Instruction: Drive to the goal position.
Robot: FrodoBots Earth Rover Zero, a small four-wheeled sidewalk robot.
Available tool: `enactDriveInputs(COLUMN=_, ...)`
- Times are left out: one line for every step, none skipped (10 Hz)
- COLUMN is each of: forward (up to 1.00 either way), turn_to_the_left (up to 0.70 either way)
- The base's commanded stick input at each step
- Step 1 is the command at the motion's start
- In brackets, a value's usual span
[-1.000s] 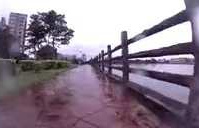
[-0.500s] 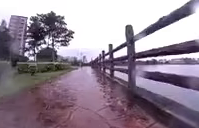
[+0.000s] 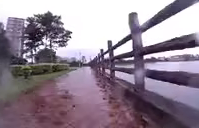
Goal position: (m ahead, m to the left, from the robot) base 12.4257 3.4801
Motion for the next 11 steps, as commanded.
enactDriveInputs(forward=1.0, turn_to_the_left=0.0)
enactDriveInputs(forward=1.0, turn_to_the_left=0.0)
enactDriveInputs(forward=1.0, turn_to_the_left=0.0)
enactDriveInputs(forward=1.0, turn_to_the_left=0.0)
enactDriveInputs(forward=1.0, turn_to_the_left=0.0)
enactDriveInputs(forward=1.0, turn_to_the_left=0.0)
enactDriveInputs(forward=1.0, turn_to_the_left=0.0)
enactDriveInputs(forward=1.0, turn_to_the_left=0.0)
enactDriveInputs(forward=1.0, turn_to_the_left=0.0)
enactDriveInputs(forward=1.0, turn_to_the_left=0.0)
enactDriveInputs(forward=1.0, turn_to_the_left=0.0)
